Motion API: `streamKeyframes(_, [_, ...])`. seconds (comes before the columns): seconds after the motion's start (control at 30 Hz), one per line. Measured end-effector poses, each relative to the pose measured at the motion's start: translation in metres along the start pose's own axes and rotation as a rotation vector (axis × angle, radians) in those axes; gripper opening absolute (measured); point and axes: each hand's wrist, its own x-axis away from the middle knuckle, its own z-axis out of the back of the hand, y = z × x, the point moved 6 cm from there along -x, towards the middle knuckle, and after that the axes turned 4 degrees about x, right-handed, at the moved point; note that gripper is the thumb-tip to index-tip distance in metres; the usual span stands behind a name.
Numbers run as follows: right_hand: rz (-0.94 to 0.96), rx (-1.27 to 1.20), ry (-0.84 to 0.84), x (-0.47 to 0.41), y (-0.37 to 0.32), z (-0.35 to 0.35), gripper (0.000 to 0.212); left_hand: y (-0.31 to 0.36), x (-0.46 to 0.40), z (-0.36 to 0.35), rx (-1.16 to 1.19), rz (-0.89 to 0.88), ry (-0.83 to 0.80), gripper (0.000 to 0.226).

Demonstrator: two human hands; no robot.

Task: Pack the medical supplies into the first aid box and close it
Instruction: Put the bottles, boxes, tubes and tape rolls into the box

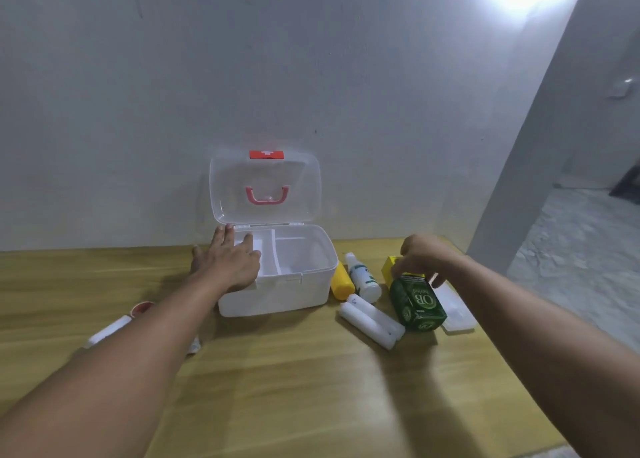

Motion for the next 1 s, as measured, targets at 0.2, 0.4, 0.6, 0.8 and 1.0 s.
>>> streamKeyframes(0.2, [0.140, -0.243, 0.157, 0.005, -0.033, 0.044, 0.048, 0.000, 0.000, 0.002, 0.037, -0.001, 0.013, 0.058])
streamKeyframes(0.4, [0.217, -0.411, 0.228, 0.016, -0.097, 0.074, 0.033, -0.002, -0.001, 0.002, 0.069, 0.004, 0.029, 0.060])
streamKeyframes(0.6, [0.201, -0.352, 0.231, 0.013, -0.142, 0.047, 0.030, -0.002, -0.001, -0.001, 0.080, 0.013, 0.017, 0.060])
streamKeyframes(0.8, [0.196, -0.239, 0.194, 0.005, -0.153, 0.031, 0.035, 0.000, 0.000, 0.001, 0.091, 0.008, 0.019, 0.060])
streamKeyframes(1.0, [0.232, -0.051, 0.229, 0.006, -0.170, 0.014, 0.045, -0.002, -0.001, -0.001, 0.100, 0.007, 0.025, 0.060])
